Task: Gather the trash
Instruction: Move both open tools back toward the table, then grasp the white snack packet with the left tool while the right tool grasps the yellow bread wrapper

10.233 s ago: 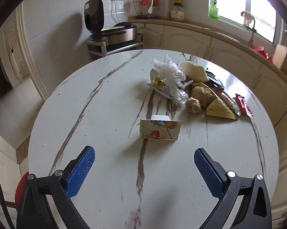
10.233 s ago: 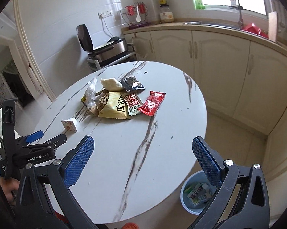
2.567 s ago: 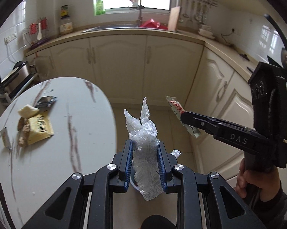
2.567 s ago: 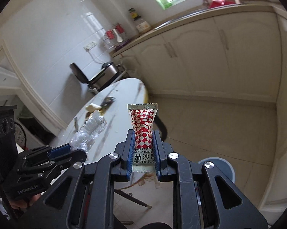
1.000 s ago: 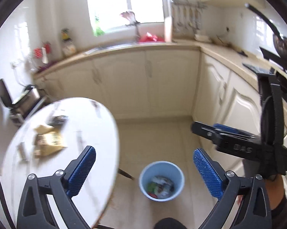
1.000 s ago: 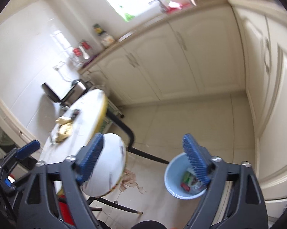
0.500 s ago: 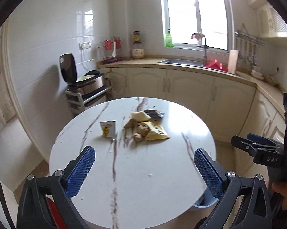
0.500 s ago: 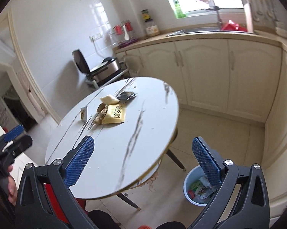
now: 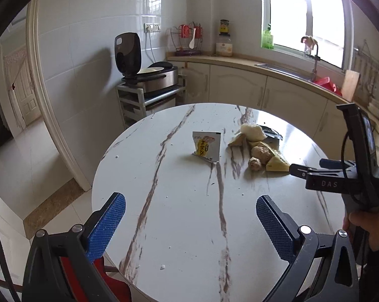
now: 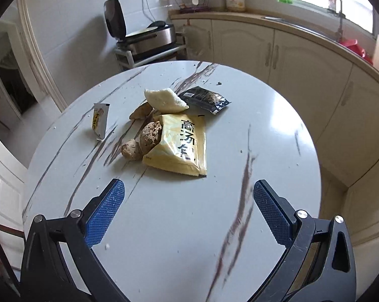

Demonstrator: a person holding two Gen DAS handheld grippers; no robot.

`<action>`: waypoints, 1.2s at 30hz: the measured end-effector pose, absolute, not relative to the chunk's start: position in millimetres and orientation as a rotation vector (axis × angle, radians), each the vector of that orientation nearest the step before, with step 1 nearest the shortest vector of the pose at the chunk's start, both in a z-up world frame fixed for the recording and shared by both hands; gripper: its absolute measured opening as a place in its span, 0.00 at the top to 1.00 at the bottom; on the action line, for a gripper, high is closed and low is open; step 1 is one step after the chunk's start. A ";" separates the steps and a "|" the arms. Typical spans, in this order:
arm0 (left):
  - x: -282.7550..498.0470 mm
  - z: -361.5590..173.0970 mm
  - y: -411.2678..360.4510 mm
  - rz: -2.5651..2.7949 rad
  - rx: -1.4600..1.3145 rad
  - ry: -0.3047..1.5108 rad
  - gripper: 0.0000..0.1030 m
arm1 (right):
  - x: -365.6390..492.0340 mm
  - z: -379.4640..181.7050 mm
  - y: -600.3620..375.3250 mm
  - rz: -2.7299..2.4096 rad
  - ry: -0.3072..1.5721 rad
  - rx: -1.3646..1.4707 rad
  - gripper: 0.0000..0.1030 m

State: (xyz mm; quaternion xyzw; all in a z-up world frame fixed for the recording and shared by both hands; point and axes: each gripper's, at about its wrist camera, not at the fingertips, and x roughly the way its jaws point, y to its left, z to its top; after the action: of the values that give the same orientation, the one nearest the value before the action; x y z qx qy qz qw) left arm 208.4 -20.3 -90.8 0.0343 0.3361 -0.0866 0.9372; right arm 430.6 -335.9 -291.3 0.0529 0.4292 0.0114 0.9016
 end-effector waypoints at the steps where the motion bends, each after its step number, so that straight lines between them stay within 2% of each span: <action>1: 213.2 -92.3 -18.8 -0.175 0.072 0.693 0.01 | 439.0 -293.1 -333.5 0.016 0.894 0.090 0.01; 10: 279.0 -109.8 -31.4 -0.177 0.096 0.746 0.01 | 481.9 -305.3 -332.6 0.014 0.928 -0.021 0.04; 22: 343.9 -129.0 -54.9 -0.223 0.127 0.792 0.01 | 502.4 -318.7 -343.1 0.027 1.006 -0.030 0.06; 26: 360.2 -136.7 -63.0 -0.234 0.137 0.803 0.01 | 508.8 -319.9 -340.8 0.074 0.985 -0.037 0.18; 27: 366.3 -138.5 -64.5 -0.244 0.133 0.811 0.01 | 510.3 -318.6 -337.9 0.090 0.977 -0.050 0.26; 28: 373.4 -140.6 -66.1 -0.248 0.129 0.825 0.01 | 510.6 -316.8 -335.9 0.110 0.968 -0.058 0.41; 29: 380.0 -143.0 -68.8 -0.251 0.125 0.835 0.01 | 510.3 -315.2 -334.2 0.111 0.963 -0.070 0.47; 32: 402.5 -148.4 -73.6 -0.304 0.087 0.858 0.01 | 506.6 -313.4 -335.8 0.138 0.959 -0.087 0.56; 33: 411.1 -150.5 -74.6 -0.304 0.072 0.873 0.01 | 503.0 -311.3 -337.0 0.144 0.944 -0.093 0.64; 34: 421.2 -152.7 -75.7 -0.306 0.058 0.884 0.01 | 499.3 -307.7 -339.4 0.166 0.928 -0.076 0.79; 36: 439.4 -157.8 -81.1 -0.290 0.053 0.895 0.01 | 492.2 -302.4 -347.0 0.179 0.913 -0.046 0.82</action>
State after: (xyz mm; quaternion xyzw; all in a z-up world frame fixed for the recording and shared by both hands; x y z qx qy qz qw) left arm 439.4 -81.1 -157.8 0.0256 0.4312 -0.1396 0.8910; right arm 492.2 -347.0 -302.4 -0.0220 0.4400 0.0865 0.8936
